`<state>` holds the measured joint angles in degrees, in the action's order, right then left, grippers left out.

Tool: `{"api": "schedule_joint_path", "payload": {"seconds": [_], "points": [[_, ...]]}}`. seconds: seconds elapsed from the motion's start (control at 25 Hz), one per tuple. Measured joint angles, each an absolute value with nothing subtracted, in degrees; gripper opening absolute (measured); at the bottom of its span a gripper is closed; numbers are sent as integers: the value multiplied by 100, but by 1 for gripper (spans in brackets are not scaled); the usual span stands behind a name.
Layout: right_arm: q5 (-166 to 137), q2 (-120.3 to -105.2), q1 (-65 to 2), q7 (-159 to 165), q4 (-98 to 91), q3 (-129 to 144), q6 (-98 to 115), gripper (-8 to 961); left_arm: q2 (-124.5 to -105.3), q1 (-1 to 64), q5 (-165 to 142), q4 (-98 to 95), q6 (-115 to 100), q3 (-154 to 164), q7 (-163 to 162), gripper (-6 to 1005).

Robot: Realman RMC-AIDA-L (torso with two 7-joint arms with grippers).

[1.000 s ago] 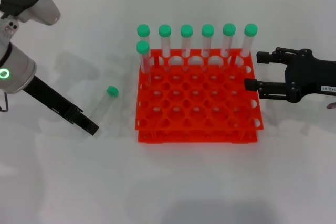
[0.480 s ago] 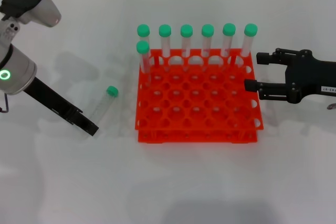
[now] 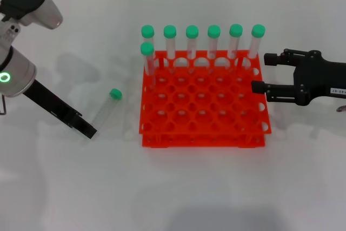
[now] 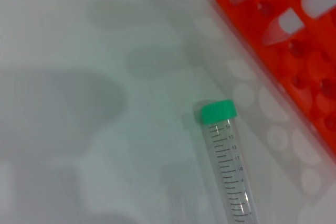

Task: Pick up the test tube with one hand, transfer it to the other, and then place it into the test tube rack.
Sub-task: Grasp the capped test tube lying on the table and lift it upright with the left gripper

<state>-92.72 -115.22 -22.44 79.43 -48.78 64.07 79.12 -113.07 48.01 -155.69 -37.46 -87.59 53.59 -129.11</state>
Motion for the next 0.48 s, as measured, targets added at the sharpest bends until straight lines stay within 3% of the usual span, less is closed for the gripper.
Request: {"api": "schedule_joint_path", "payload": {"seconds": [0.48], "points": [[-9272, -11531, -2268, 7946, -4878, 6407, 7886, 759, -11351, 4866, -15581, -3681, -8580, 5527, -12913, 421]]}}
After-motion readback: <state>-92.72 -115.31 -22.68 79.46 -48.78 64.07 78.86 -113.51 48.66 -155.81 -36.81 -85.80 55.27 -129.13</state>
